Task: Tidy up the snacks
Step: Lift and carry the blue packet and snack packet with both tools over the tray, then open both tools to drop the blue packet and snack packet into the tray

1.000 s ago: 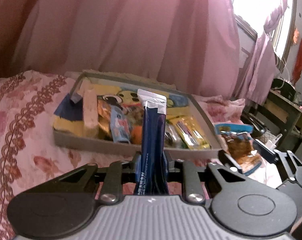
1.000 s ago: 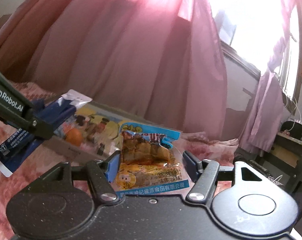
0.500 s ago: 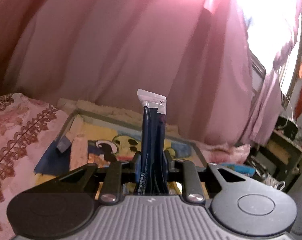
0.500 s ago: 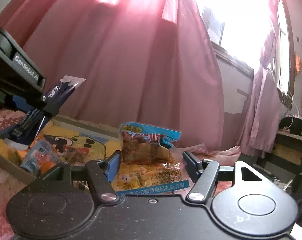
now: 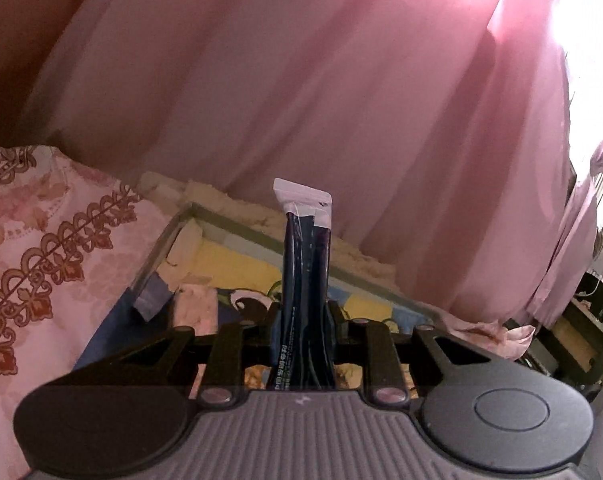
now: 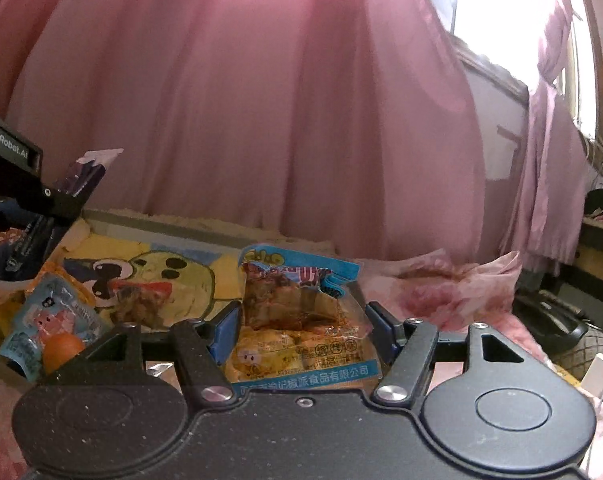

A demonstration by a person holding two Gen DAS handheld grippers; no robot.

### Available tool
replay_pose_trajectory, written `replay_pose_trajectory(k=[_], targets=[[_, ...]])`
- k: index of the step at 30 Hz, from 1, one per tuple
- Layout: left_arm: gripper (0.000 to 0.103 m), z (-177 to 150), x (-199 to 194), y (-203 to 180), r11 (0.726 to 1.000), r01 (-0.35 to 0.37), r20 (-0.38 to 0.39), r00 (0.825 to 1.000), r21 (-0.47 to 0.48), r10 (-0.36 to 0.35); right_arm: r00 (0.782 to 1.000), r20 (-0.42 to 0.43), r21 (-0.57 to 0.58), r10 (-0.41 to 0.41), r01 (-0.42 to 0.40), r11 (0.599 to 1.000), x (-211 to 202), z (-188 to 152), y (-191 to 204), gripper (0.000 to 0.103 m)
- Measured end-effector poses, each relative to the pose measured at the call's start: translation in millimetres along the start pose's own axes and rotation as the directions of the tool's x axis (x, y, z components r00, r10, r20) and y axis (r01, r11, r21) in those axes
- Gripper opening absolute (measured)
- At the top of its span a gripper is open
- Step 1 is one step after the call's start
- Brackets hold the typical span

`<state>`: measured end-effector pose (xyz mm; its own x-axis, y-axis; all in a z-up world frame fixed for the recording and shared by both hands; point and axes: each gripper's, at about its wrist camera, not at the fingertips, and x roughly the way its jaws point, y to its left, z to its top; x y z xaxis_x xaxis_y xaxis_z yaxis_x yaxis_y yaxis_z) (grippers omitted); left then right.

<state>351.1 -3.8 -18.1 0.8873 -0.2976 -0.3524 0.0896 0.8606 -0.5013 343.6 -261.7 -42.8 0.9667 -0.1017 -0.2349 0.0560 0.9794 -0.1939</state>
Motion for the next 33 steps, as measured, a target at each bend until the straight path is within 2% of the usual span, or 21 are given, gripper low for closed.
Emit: replay_pose_trajectory(k=[8, 17, 23, 28, 30, 33], targets=[[0.024, -8, 8, -4, 0.999, 0.012, -0.023, 1.0, 0.034, -0.012, 0.999, -0.034, -0.004, 0.038, -0.038, 0.999, 7, -5, 7, 0.068], [0.025, -18, 12, -19, 0.99, 0.003, -0.045, 0.999, 0.142, 0.004, 0.995, -0.066, 0.006, 0.069, -0.068, 0.998, 10, -5, 5, 0.07], [0.027, -22, 14, -19, 0.988, -0.014, -0.059, 0.998, 0.155, 0.023, 0.995, -0.071, 0.006, 0.071, -0.071, 0.997, 13, -7, 7, 0.071], [0.028, -22, 14, -19, 0.987, -0.023, -0.054, 0.998, 0.161, 0.033, 0.995, -0.074, 0.013, 0.067, -0.067, 0.998, 14, -8, 6, 0.077], [0.038, -21, 14, -19, 0.987, -0.019, -0.057, 0.998, 0.157, 0.029, 0.995, -0.072, 0.015, 0.067, -0.066, 0.998, 13, -7, 6, 0.078], [0.044, -22, 13, -20, 0.987, -0.02, -0.054, 0.998, 0.16, 0.029, 0.995, -0.07, 0.015, 0.066, -0.065, 0.998, 13, -7, 6, 0.081]])
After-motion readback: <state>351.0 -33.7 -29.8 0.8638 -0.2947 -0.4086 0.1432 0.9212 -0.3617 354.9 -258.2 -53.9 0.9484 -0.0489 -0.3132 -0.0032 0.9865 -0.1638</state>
